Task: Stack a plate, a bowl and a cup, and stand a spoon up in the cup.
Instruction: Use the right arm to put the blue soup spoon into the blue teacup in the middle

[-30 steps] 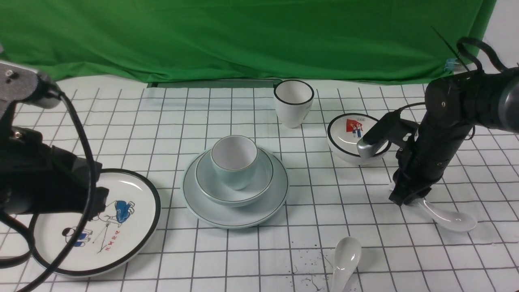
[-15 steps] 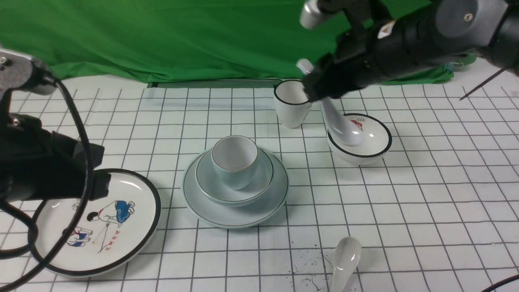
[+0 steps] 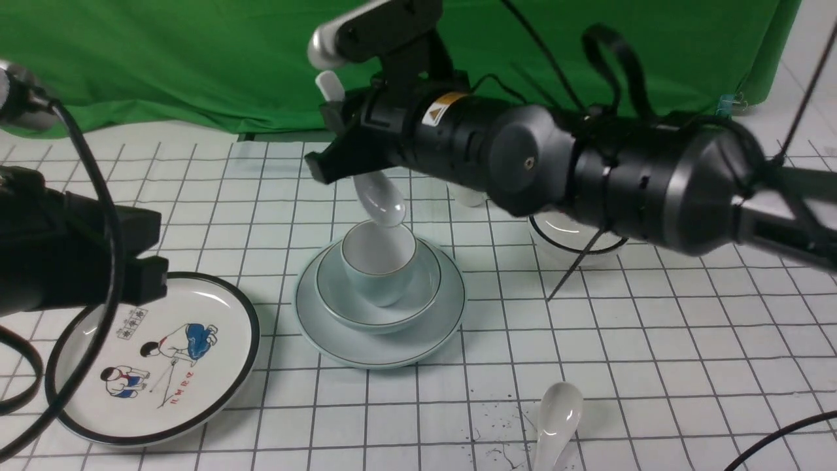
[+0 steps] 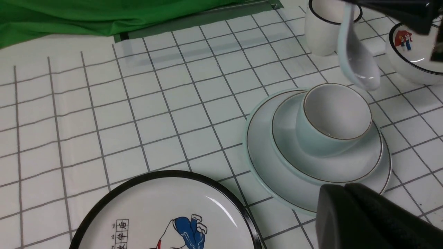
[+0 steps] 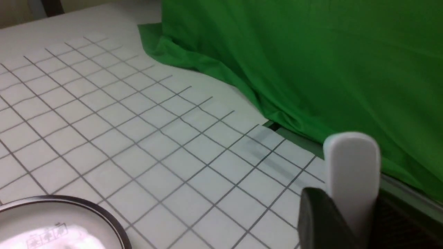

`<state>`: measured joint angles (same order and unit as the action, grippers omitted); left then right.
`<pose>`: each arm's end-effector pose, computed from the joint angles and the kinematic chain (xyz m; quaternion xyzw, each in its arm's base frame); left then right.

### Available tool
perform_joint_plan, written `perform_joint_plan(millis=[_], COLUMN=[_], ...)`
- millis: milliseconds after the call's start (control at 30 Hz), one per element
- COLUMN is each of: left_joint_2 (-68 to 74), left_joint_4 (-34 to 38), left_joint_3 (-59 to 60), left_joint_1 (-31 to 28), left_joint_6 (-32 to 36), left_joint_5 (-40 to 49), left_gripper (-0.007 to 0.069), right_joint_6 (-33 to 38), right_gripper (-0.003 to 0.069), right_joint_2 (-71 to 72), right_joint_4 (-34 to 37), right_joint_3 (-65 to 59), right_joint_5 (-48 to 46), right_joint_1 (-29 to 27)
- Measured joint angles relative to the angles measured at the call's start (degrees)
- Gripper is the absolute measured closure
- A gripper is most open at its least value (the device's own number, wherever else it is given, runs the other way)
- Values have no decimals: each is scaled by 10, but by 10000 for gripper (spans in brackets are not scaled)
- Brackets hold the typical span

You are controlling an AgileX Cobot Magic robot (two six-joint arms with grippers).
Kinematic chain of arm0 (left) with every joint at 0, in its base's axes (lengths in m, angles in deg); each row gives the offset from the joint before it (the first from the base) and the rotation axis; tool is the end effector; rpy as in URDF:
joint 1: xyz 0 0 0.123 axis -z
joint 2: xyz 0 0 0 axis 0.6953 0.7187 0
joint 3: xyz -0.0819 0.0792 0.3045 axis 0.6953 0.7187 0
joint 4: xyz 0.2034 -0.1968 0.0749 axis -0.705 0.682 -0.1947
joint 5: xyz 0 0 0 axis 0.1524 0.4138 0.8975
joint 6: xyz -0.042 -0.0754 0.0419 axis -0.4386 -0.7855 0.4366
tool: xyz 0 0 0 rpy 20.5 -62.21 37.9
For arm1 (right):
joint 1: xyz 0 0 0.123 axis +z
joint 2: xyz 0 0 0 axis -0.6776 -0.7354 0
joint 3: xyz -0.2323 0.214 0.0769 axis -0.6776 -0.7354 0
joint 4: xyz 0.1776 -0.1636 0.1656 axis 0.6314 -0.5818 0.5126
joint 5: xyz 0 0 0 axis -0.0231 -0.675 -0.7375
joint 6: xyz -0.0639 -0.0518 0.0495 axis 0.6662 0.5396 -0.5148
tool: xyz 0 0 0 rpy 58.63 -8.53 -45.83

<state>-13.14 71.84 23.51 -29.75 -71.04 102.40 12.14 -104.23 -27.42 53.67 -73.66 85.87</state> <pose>0.1878 -0.0528 0.3690 0.1177 0.8559 -0.0852 0.4962 0.3881 0.3560 0.3066 -0.2779 0.7343 0.1970 0.5871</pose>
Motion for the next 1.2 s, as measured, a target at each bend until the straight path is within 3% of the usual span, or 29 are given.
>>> perform_joint_plan(millis=[667,900,1200], left_joint_2=[-1,-1,-1], left_joint_4=[-6,-9,-9], left_joint_3=[0,0,0], left_joint_1=[0,0,0], left_joint_6=[5,5,5], left_joint_5=[-4,-4,-3], left_gripper=[661,661,661], right_joint_6=[0,-1,0], right_gripper=[482,414,402], right_joint_2=[-48,-48,-22], right_joint_4=[1,1,-21], right_joint_3=[0,0,0], right_joint_5=[5,5,-56], right_joint_1=[5,5,5])
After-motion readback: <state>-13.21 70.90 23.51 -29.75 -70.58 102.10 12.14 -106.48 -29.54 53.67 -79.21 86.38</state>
